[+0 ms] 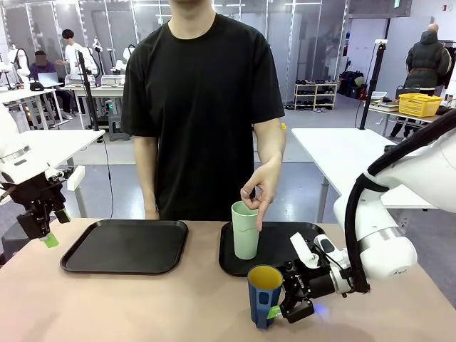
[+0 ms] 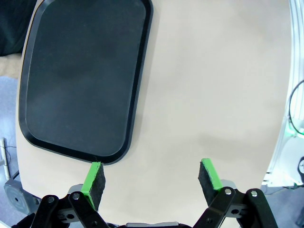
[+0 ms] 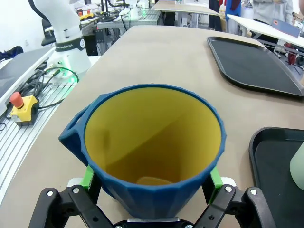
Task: Sort and store the cups by type.
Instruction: Pick up the Handle plastic cup and place it into the empty Flat Tray.
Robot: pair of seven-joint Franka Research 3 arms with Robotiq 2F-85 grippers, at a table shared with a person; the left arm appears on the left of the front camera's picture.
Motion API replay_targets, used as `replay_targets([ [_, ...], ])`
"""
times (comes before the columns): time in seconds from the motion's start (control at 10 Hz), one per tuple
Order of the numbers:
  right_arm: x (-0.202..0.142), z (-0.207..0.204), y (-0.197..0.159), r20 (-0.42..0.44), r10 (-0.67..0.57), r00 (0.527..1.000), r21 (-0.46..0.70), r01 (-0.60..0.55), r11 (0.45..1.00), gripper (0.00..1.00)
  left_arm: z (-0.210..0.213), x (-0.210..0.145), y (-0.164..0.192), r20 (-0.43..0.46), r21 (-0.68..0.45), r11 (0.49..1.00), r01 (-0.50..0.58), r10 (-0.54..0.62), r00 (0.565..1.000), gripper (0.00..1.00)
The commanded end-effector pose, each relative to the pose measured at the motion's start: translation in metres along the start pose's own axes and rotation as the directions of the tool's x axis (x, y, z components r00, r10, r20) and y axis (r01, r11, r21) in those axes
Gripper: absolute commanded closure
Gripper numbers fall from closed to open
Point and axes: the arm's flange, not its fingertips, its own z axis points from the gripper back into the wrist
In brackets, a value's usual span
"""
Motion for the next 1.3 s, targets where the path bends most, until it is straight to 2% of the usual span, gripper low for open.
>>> replay_targets([
  [0.0,-0.004,-0.009,-0.004,0.03,0.033,0.999,0.005,-0.034,0.999,0.0,0.001,0.0,0.001,-0.005,0.014,1.0,-0.002,0.003,1.0,0.0],
  [0.2,-0.007,-0.012,-0.004,0.044,0.057,0.997,0.046,-0.059,0.997,0.03,0.001,0.0,0.001,-0.005,0.014,1.0,-0.002,0.003,1.0,0.0],
  [0.3,-0.008,-0.011,-0.005,0.081,0.05,0.995,0.049,-0.054,0.997,0.17,0.001,0.0,0.001,-0.005,0.014,1.0,-0.002,0.003,1.0,0.0],
  [0.4,-0.009,-0.011,-0.005,0.093,0.052,0.994,0.042,-0.057,0.998,0.17,0.001,0.0,0.001,-0.005,0.014,1.0,-0.002,0.003,1.0,0.0],
  [0.5,-0.01,-0.011,-0.005,0.085,0.049,0.995,0.054,-0.054,0.997,0.34,0.001,0.0,0.001,-0.005,0.014,1.0,-0.002,0.003,1.0,0.0],
  [0.6,-0.009,-0.011,-0.007,0.068,0.049,0.996,0.043,-0.052,0.998,0.2,0.001,0.0,0.001,-0.005,0.014,1.0,-0.002,0.003,1.0,0.0],
  [0.8,0.006,-0.01,-0.007,0.099,0.085,0.991,0.054,-0.091,0.994,0.2,0.001,0.0,0.001,-0.005,0.014,1.0,-0.002,0.003,1.0,0.0],
  [0.9,0.02,-0.008,-0.005,0.088,0.093,0.992,0.062,-0.099,0.993,0.2,0.001,0.0,0.001,-0.005,0.014,1.0,-0.002,0.003,1.0,0.0],
  [1.1,0.058,0.002,-0.002,0.111,0.084,0.99,0.021,-0.087,0.996,0.2,0.001,0.0,0.001,-0.005,0.014,1.0,-0.002,0.003,1.0,0.0],
  [1.2,0.073,0.007,0.0,0.084,0.072,0.994,-0.003,-0.072,0.997,0.2,0.001,0.0,0.001,-0.005,0.014,1.0,-0.002,0.003,1.0,0.0],
])
